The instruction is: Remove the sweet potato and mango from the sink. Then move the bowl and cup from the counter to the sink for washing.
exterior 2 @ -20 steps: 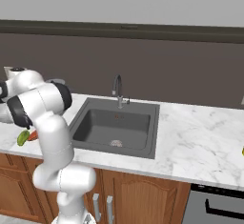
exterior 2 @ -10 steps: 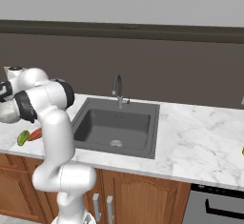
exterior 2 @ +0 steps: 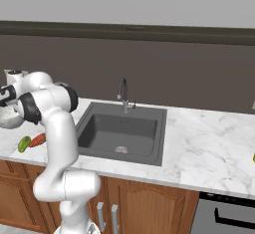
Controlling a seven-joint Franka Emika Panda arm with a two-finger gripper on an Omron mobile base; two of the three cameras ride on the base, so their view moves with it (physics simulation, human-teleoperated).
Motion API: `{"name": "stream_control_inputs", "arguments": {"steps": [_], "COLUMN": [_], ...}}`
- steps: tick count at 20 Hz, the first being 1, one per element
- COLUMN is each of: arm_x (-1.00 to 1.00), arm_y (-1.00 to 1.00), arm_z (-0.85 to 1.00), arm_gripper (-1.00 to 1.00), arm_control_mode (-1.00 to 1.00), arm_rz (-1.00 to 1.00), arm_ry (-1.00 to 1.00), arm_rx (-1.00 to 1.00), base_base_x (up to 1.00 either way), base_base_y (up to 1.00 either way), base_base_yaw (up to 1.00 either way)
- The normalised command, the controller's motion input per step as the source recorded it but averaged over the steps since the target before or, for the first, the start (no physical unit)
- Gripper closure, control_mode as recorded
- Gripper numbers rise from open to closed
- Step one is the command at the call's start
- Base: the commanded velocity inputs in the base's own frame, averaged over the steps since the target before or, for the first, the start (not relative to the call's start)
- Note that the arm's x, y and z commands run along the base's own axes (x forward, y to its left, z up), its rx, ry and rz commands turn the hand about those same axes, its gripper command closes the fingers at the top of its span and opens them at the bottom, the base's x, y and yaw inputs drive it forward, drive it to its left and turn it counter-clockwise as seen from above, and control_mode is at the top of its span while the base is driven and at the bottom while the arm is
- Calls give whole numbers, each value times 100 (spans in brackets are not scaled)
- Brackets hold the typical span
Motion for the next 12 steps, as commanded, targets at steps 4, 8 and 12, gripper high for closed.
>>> {"name": "stream_control_inputs", "arguments": {"steps": [4, 8, 12], "arm_x": [19, 14, 0], "arm_y": [23, 21, 11], "arm_z": [-16, -14, -13], "arm_gripper": [-100, -100, -100], "arm_control_mode": [-100, -100, -100], "arm_rz": [0, 0, -1], "arm_ry": [0, 0, 0], "arm_rx": [0, 0, 0], "base_base_x": [0, 0, 0], "base_base_y": [0, 0, 0], "base_base_yaw": [0, 0, 0]}}
